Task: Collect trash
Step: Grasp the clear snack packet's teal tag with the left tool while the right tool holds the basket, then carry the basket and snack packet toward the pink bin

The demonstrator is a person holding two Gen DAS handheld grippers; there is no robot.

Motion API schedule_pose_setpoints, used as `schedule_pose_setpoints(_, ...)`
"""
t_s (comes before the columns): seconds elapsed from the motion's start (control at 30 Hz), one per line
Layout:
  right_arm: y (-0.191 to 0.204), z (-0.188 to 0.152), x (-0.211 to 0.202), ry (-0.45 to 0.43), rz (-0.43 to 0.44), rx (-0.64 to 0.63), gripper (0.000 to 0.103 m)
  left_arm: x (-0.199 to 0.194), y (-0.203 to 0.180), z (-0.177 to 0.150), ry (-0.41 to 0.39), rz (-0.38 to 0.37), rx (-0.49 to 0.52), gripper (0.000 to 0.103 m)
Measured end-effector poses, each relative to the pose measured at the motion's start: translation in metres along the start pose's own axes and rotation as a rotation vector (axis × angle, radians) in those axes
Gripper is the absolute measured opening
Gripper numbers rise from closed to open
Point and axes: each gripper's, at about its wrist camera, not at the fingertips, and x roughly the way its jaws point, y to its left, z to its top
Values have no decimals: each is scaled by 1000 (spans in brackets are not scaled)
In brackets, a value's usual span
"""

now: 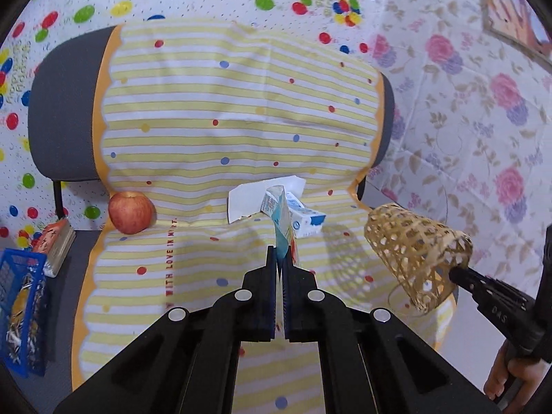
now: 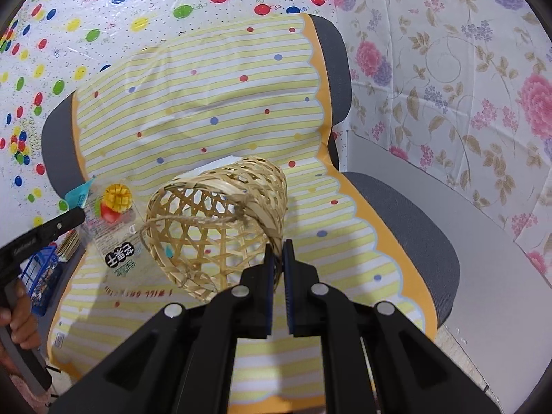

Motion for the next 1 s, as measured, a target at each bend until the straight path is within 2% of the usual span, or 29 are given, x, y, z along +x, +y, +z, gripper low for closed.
schedule_pose_setpoints(0.2,4,-15,-21,21,20,-1,6,-33,-26,-25,-7,-28,74,3)
schedule_pose_setpoints(0.4,-5,-29,-48,36,13,20,6,-59,-44,-44,-11,-85,102,3)
schedule_pose_setpoints(0.77,-35,-61,-107,32,-82,57,6,-80,-89,-67,-20,-196,174,3)
schedule_pose_setpoints(1.0,-55,-85,-140,41,-156,90,6,-82,-136,-85,-7,-307,255,3)
